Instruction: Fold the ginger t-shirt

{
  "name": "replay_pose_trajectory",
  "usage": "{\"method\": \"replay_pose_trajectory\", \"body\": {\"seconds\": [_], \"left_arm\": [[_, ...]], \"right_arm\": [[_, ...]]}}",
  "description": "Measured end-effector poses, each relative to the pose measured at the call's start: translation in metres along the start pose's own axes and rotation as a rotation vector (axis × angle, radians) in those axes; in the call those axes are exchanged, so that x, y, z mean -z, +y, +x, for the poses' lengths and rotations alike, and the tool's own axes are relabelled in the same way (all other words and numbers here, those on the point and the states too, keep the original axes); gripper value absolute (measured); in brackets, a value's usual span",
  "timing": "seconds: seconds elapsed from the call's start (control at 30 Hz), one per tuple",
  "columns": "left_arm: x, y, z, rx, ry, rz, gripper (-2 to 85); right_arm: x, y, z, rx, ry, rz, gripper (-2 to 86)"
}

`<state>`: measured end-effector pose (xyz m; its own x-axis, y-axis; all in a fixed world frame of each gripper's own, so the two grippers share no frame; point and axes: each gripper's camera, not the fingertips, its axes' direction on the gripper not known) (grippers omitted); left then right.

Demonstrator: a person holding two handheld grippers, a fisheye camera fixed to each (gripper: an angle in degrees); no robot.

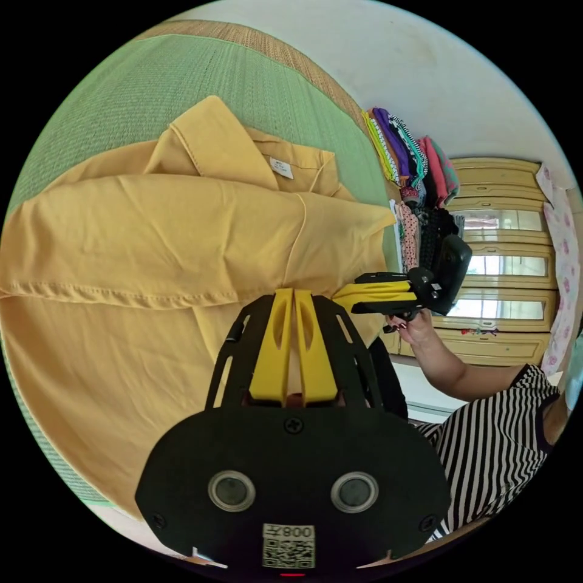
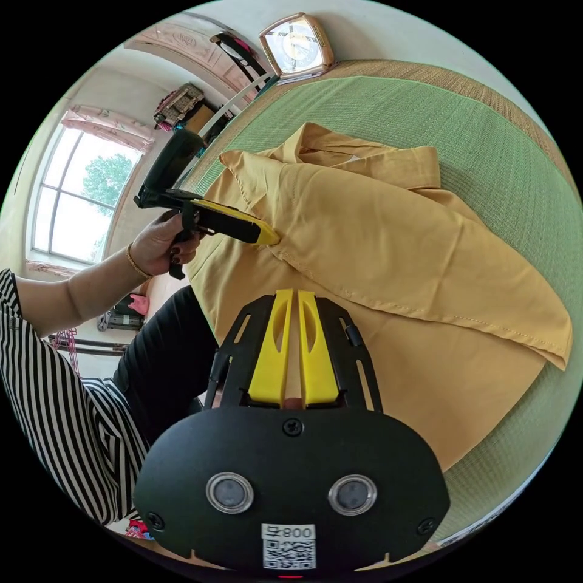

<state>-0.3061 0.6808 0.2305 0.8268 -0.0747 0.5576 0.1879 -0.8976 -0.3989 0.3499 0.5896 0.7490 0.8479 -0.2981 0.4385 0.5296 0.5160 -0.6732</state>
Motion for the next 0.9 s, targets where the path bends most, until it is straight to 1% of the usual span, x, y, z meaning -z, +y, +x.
{"method": "replay_pose_trajectory", "body": {"seconds": [0.07,0.2,0.3,0.4,0.5,0.6,0.8,0.9], "left_arm": [[0.004,0.001,0.001,0.004,0.050,0.034,0.9],[0.013,0.004,0.004,0.006,0.090,0.092,1.3],[0.016,0.009,0.008,-0.001,0.011,0.085,3.4],[0.007,0.014,0.009,-0.012,-0.055,0.010,5.8],[0.003,0.016,0.011,-0.027,-0.084,0.007,5.5],[0.003,0.015,0.011,-0.030,-0.093,0.005,3.2],[0.012,0.020,0.005,-0.024,0.002,0.037,0.8],[0.025,0.023,0.002,-0.021,0.110,0.099,0.5]], "right_arm": [[-0.002,-0.001,0.000,0.002,-0.001,0.003,1.2],[-0.006,-0.003,-0.004,0.020,0.018,-0.002,1.0],[-0.009,-0.006,-0.005,0.024,0.019,-0.001,0.9],[-0.012,-0.006,-0.007,0.027,0.030,0.007,0.9],[-0.014,-0.006,-0.007,0.025,0.031,0.009,0.8],[-0.015,-0.005,-0.007,0.020,0.030,0.013,0.6],[-0.016,-0.001,-0.010,0.020,0.042,0.024,0.5],[-0.016,0.000,-0.012,0.028,0.045,0.028,0.5]]}}
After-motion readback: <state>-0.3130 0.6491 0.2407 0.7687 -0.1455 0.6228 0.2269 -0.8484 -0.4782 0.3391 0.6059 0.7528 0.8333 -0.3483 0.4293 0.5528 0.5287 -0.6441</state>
